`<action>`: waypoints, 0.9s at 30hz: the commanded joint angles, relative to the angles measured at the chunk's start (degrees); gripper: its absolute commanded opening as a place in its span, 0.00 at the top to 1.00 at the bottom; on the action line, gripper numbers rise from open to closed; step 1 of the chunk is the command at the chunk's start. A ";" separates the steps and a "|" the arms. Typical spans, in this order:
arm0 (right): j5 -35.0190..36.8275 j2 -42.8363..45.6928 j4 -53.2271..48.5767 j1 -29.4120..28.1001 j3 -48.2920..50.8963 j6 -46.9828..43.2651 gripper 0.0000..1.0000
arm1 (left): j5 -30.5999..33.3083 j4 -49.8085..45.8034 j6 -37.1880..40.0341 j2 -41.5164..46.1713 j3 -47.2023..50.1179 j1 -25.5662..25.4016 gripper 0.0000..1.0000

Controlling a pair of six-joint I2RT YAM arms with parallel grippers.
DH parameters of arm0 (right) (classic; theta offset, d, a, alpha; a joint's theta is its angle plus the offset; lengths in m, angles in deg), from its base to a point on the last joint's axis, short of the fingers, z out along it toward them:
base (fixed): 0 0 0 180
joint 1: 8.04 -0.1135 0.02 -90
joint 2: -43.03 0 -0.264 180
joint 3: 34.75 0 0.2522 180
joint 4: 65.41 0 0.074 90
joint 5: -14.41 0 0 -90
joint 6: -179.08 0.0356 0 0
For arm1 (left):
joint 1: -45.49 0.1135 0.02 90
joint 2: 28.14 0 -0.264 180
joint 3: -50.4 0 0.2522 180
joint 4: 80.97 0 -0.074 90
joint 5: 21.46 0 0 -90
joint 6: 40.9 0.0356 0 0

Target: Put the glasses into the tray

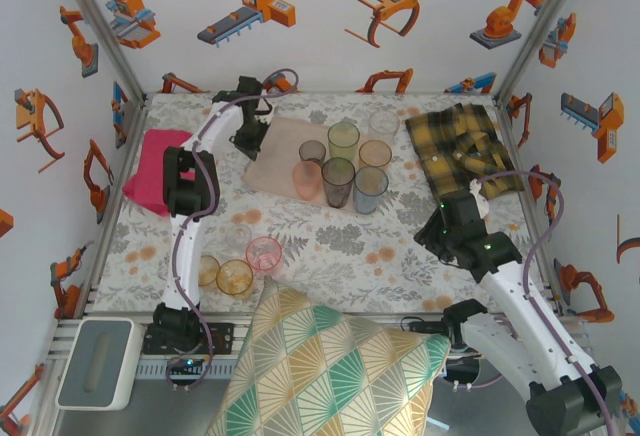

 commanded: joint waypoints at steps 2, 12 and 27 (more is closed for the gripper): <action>0.89 0.57 -0.21 0.36 0.67 1.24 0.58 | -0.98 -3.88 -0.13 0.79 4.08 0.35 0.95; 0.89 0.80 0.25 0.35 1.26 1.34 0.58 | -1.25 -0.67 -0.72 4.65 11.78 0.41 0.98; 0.48 0.39 1.74 0.29 2.14 1.36 0.58 | -1.62 2.55 -1.69 10.26 21.73 0.38 0.99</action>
